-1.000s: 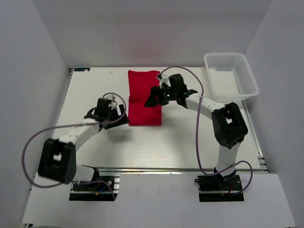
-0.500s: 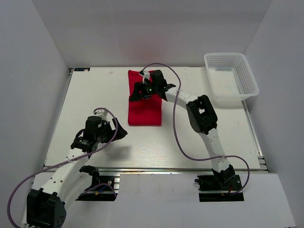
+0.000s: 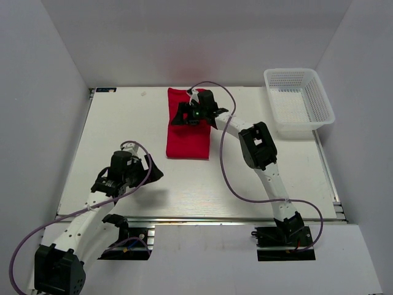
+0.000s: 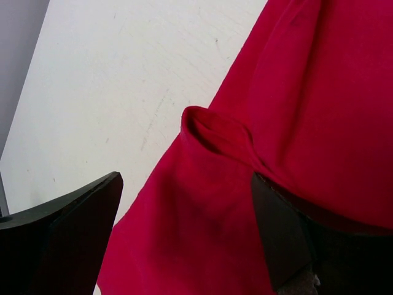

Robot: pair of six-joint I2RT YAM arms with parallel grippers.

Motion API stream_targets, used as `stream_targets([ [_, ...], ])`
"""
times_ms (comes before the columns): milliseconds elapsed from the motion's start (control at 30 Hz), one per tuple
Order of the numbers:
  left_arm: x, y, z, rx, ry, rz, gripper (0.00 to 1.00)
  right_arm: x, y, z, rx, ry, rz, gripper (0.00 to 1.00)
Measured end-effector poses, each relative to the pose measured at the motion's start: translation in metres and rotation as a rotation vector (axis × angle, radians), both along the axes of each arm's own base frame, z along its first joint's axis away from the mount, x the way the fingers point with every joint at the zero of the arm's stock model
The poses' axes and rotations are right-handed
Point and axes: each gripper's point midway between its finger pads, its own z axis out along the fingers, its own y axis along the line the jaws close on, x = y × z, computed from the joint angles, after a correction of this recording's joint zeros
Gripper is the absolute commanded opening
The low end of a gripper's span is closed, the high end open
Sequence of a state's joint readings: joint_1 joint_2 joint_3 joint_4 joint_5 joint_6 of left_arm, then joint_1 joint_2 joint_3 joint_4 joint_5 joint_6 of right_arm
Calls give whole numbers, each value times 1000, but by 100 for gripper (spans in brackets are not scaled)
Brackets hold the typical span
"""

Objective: Fold and stack the t-shirts
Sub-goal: Fold the folded rectangular tshirt in 1/3 of the way, then grab one side of the 2/3 rectangular tshirt with both arms

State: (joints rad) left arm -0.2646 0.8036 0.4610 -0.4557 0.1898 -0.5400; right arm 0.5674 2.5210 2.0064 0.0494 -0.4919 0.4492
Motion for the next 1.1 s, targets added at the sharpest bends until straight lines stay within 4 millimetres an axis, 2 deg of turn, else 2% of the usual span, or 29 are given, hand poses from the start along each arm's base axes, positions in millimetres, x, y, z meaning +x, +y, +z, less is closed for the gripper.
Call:
stream_targets([
  [167, 6, 2, 6, 11, -8, 13, 100, 8, -9, 14, 12, -36, 14, 90],
  [267, 14, 0, 8, 13, -11, 16, 100, 1, -20, 42, 4, -77, 22, 90],
  [400, 33, -1, 6, 39, 4, 27, 100, -43, -51, 106, 11, -146, 12, 90],
  [500, 57, -6, 8, 53, -8, 19, 100, -82, -80, 155, 39, -223, -18, 90],
  [567, 75, -10, 7, 57, -23, 8, 100, -104, -98, 168, 51, -262, -38, 90],
  [600, 82, -12, 6, 61, -26, 2, 100, -111, -105, 167, 46, -264, -50, 90],
  [667, 95, -16, 0, 71, -22, -10, 100, -122, -121, 150, 12, -232, -83, 90],
  [733, 110, -19, -7, 84, -11, -22, 98, -125, -133, 120, -40, -170, -118, 90],
  [800, 122, -22, -18, 96, -1, -32, 97, -133, -147, 82, -98, -85, -144, 90],
  [900, 131, -25, -38, 108, 30, -45, 88, -149, -164, 39, -162, 26, -160, 90],
  [1000, 136, -30, -56, 103, 58, -66, 76, -151, -167, 17, -189, 83, -159, 87],
  [1100, 149, -36, -53, 86, 23, -74, 71, -153, -167, -4, -204, 130, -150, 85],
])
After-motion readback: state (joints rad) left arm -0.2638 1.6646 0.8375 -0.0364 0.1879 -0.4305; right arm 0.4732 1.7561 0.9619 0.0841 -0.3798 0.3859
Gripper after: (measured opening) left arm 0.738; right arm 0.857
